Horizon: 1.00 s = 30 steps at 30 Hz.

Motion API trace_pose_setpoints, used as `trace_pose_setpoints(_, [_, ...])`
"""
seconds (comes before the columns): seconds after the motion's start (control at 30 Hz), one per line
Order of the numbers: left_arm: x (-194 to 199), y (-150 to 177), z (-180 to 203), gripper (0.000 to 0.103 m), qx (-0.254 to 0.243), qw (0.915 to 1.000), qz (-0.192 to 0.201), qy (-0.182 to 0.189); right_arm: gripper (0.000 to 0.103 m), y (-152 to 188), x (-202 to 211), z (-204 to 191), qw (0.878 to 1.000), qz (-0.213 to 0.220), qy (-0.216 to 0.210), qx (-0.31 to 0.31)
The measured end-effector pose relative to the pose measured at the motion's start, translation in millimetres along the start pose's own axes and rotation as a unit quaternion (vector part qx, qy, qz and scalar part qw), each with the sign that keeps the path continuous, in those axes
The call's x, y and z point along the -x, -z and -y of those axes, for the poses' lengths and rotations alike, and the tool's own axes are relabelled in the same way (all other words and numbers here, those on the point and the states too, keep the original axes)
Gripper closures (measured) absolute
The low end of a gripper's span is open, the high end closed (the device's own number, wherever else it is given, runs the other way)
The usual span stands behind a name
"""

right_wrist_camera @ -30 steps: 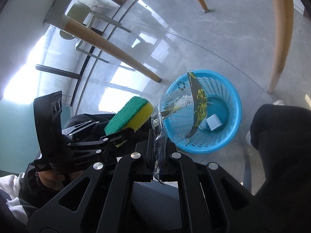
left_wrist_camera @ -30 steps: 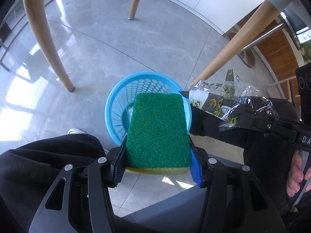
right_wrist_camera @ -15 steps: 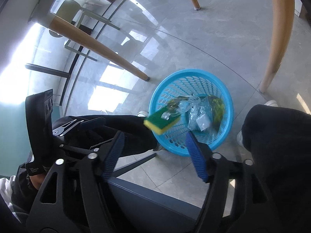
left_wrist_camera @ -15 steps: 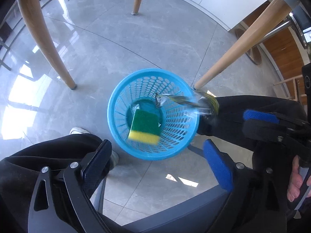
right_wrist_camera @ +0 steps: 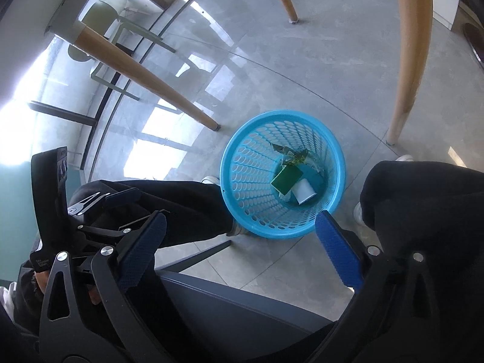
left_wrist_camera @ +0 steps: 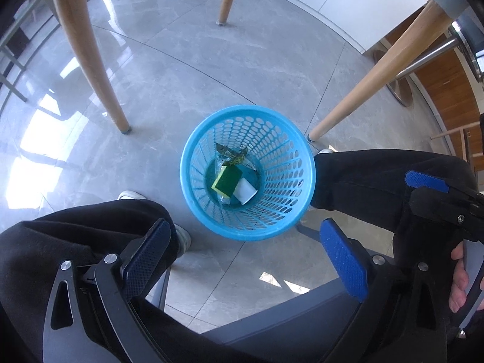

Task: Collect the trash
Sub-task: 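Raise both tools back toward the table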

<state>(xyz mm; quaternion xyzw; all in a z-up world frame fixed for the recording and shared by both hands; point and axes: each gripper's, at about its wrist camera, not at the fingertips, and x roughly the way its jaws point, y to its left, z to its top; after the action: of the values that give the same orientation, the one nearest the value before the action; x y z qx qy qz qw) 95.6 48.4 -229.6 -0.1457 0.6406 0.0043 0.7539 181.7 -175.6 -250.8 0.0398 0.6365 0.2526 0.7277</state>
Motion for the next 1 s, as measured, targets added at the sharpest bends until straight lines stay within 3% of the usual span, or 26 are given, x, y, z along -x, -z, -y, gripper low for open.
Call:
trace_pose_setpoints(0.43, [77, 41, 2, 0.006, -0.005, 0.9954, 0.094, -0.017, 0.009, 44, 59, -26, 0.998, 0.053, 0.01, 0.037])
trace_pose_setpoints(0.77, [147, 61, 3, 0.006, 0.004, 0.9839, 0.179, -0.005, 0.009, 64, 124, -55, 0.988, 0.112, 0.037, 0.099])
trace_pose_setpoints(1.0, [186, 59, 11, 0.006, -0.006, 0.9741, 0.226, -0.001, 0.009, 73, 172, -81, 0.978, 0.164, 0.02, 0.127])
